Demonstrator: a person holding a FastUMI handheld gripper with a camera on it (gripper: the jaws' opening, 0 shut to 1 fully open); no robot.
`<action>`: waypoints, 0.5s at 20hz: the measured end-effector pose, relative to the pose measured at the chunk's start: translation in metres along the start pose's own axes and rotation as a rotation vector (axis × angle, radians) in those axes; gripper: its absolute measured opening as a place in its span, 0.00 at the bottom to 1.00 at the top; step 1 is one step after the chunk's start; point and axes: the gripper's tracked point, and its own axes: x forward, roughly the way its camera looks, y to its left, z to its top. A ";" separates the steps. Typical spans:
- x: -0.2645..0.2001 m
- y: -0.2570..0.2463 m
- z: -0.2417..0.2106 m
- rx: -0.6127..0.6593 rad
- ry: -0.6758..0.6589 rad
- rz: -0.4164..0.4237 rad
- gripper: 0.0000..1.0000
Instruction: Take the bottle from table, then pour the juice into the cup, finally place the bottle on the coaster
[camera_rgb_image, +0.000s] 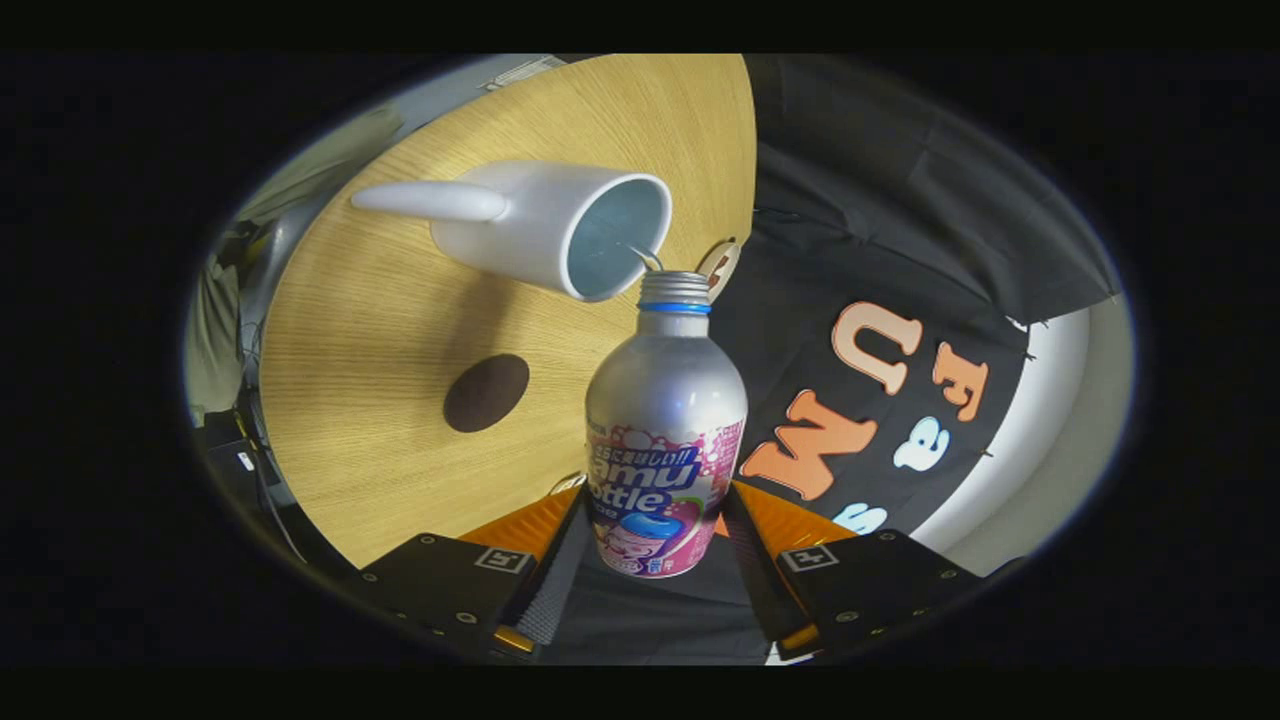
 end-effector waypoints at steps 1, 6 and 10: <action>-0.001 -0.001 0.000 -0.006 0.000 0.000 0.75; -0.004 -0.004 0.002 -0.042 0.005 0.006 0.75; -0.004 -0.005 0.002 -0.053 0.005 0.002 0.75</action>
